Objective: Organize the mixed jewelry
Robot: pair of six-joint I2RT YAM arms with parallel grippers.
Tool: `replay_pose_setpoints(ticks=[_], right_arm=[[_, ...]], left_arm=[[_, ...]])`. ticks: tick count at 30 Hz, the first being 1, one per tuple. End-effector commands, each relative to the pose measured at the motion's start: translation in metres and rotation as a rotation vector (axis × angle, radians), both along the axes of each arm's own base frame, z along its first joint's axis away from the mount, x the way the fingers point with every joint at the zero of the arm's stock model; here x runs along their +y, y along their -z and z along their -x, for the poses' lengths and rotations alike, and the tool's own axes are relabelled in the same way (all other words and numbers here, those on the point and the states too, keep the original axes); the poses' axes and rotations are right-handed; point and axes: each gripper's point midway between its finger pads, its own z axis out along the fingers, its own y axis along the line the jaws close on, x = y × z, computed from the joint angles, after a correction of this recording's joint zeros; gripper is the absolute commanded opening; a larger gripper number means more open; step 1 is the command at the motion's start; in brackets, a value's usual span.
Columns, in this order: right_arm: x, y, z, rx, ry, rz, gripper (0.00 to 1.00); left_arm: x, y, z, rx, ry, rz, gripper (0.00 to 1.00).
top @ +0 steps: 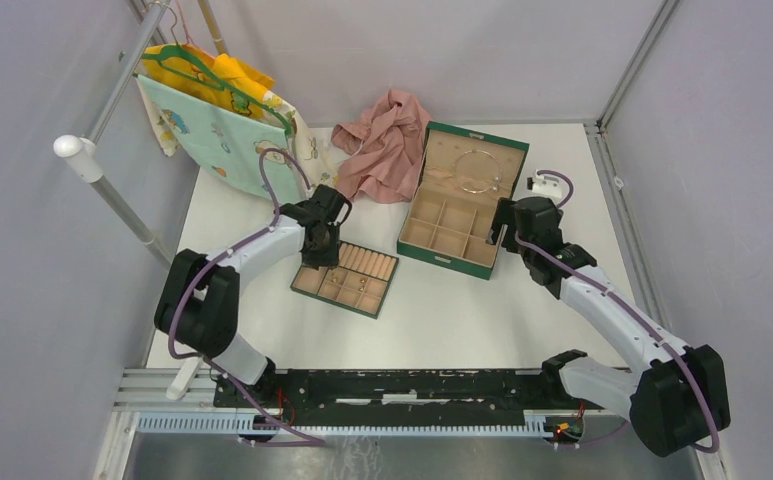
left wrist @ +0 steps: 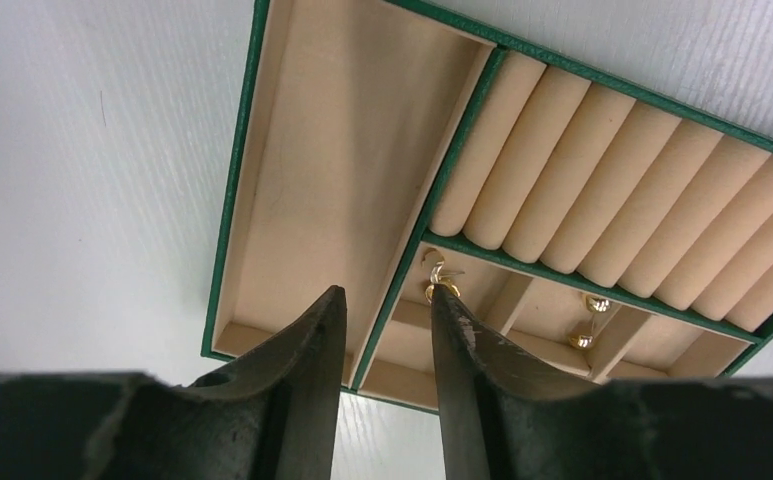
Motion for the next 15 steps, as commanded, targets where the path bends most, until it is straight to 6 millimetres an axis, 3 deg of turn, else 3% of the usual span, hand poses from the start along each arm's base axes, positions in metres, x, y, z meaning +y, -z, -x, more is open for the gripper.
replay_pose_setpoints(ticks=[1,15], right_arm=[[0.003,-0.012,-0.010,-0.054,-0.010,-0.014,0.86],[0.005,-0.005,-0.010,-0.034,-0.005,-0.024,0.85]], left_arm=[[0.002,0.006,-0.013,-0.037,0.051,-0.027,0.42],[0.002,0.019,-0.020,-0.021,0.111,-0.045,0.30]])
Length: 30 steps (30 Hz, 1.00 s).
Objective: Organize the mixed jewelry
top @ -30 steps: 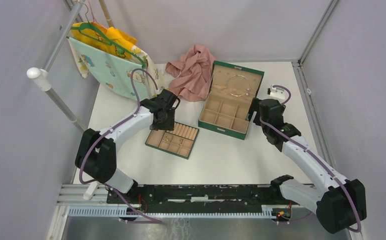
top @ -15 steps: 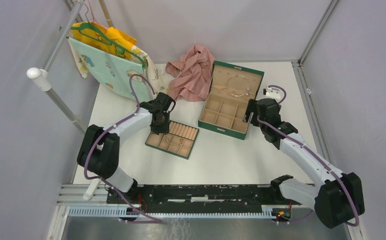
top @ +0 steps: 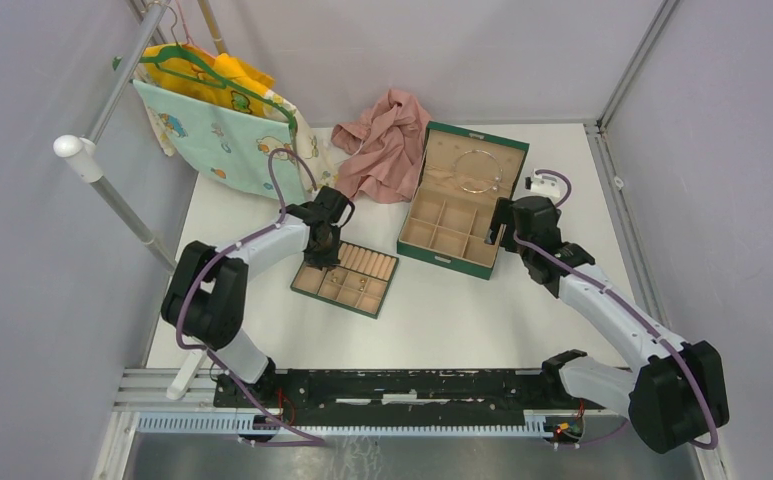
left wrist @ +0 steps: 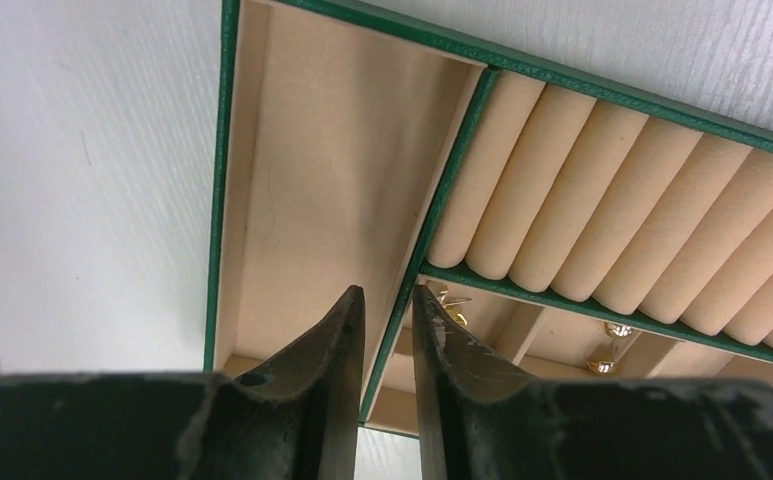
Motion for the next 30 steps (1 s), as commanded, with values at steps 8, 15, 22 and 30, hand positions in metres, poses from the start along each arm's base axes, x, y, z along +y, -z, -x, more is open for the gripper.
replay_pose_setpoints(ticks=[8,15,22,30], right_arm=[[0.002,-0.006,-0.007,-0.033,0.015,-0.031,0.84],[0.002,-0.003,-0.005,-0.022,0.024,-0.038,0.84],[0.002,-0.004,-0.005,-0.025,0.024,-0.035,0.84],[0.001,-0.003,-0.003,-0.018,0.016,-0.023,0.84]], left_arm=[[-0.003,0.009,-0.012,-0.013,0.065,0.008,0.26],[-0.004,0.005,-0.017,-0.023,0.063,0.002,0.03],[-0.012,-0.028,-0.028,-0.062,0.070,0.036,0.02],[-0.019,-0.082,-0.023,-0.091,0.124,0.087,0.02]])
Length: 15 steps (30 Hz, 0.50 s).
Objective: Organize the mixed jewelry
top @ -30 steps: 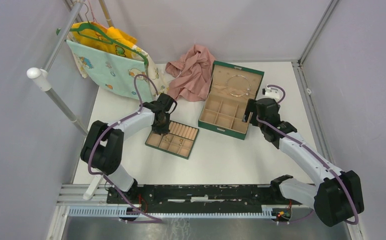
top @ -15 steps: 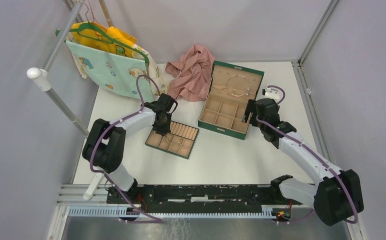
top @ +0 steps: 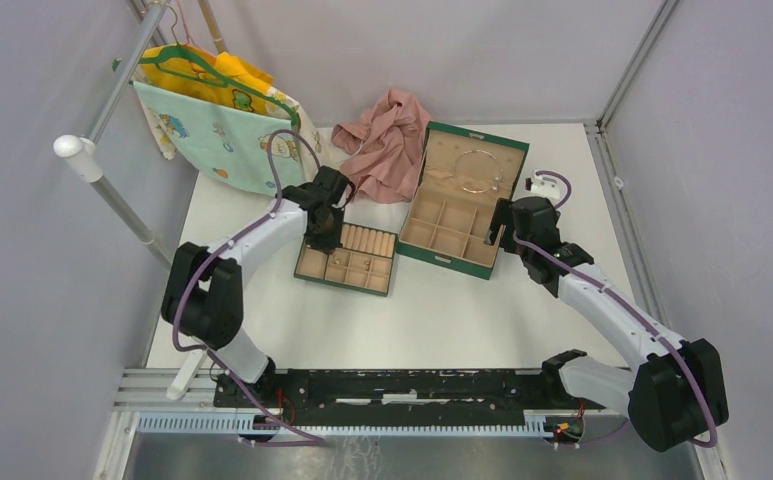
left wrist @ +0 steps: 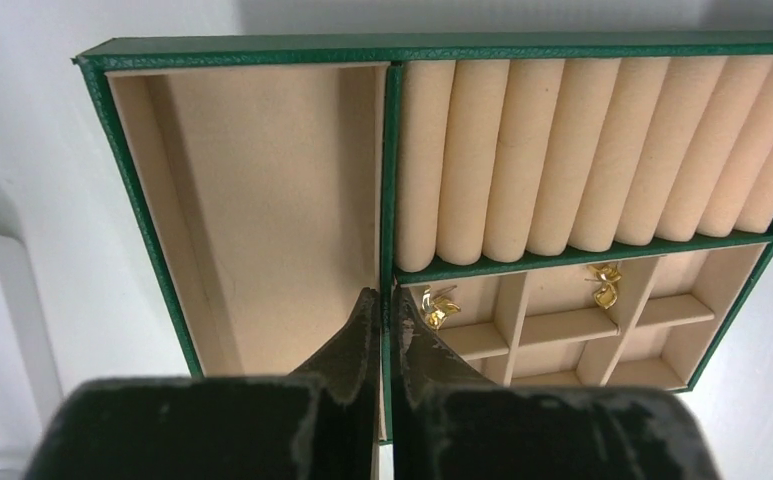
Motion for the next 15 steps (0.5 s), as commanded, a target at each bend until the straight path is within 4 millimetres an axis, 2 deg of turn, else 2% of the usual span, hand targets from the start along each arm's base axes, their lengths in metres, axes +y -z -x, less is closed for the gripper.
replay_pose_setpoints(ticks=[1,4,8,15], right_arm=[[-0.001,-0.008,-0.004,-0.032,0.007,-0.003,0.84],[-0.002,-0.007,-0.004,-0.028,0.006,-0.001,0.84],[0.000,-0.005,-0.002,-0.024,-0.004,-0.006,0.83],[-0.010,-0.009,0.004,-0.035,0.031,0.015,0.84]], left_arm=[[-0.006,-0.057,-0.002,-0.077,0.074,0.061,0.02],[-0.007,-0.068,0.004,-0.077,0.096,0.080,0.02],[-0.006,-0.069,0.009,-0.065,0.106,0.082,0.02],[-0.024,-0.093,0.006,-0.094,0.113,0.175,0.02]])
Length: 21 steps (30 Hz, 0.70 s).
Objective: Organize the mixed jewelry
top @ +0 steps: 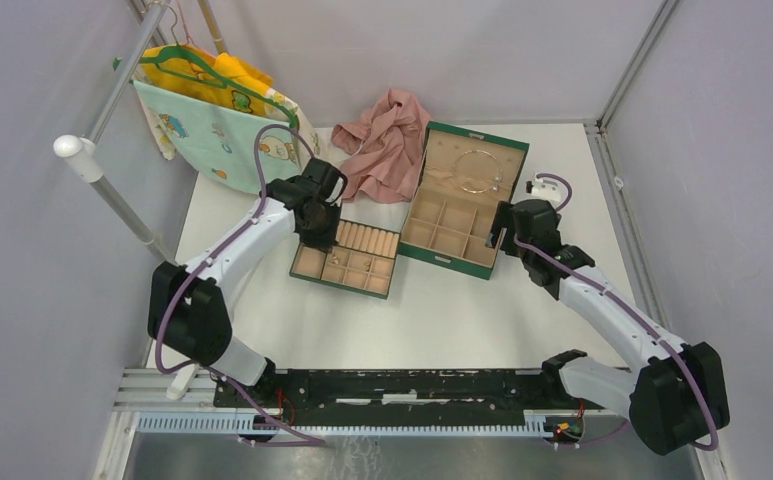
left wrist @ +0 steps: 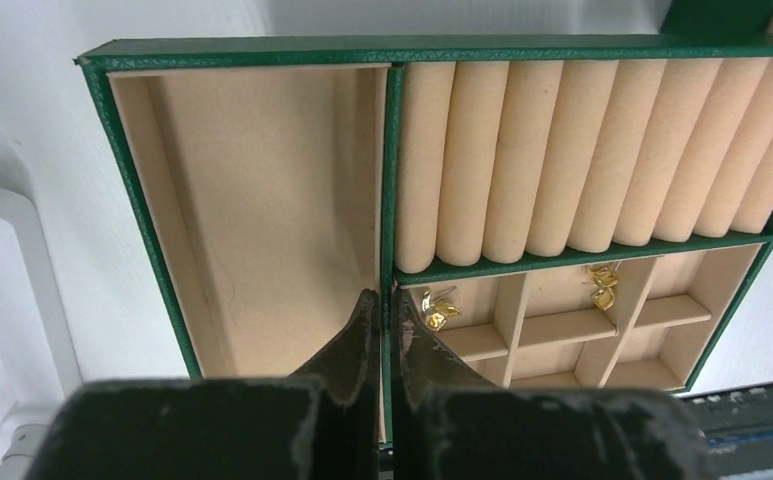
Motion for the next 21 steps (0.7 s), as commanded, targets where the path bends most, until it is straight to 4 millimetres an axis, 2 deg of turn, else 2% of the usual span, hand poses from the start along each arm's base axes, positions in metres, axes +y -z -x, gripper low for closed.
replay_pose_setpoints(ticks=[1,7,13,15,21], right_arm=[[-0.010,-0.014,0.000,-0.052,0.038,0.016,0.84],[-0.031,-0.030,0.005,-0.081,0.114,0.052,0.84],[-0.059,-0.050,0.014,-0.113,0.216,0.059,0.85],[-0.065,-0.053,0.016,-0.114,0.230,0.066,0.85],[-0.077,-0.053,0.025,-0.106,0.258,0.073,0.85]], left_arm=[[-0.024,-0.046,-0.014,-0.091,0.048,0.129,0.02],[-0.063,-0.056,-0.020,-0.092,0.083,0.179,0.02],[-0.129,-0.061,-0.026,-0.093,0.116,0.228,0.02],[-0.151,-0.066,-0.033,-0.100,0.118,0.275,0.02],[-0.204,-0.060,-0.049,-0.094,0.150,0.303,0.02]])
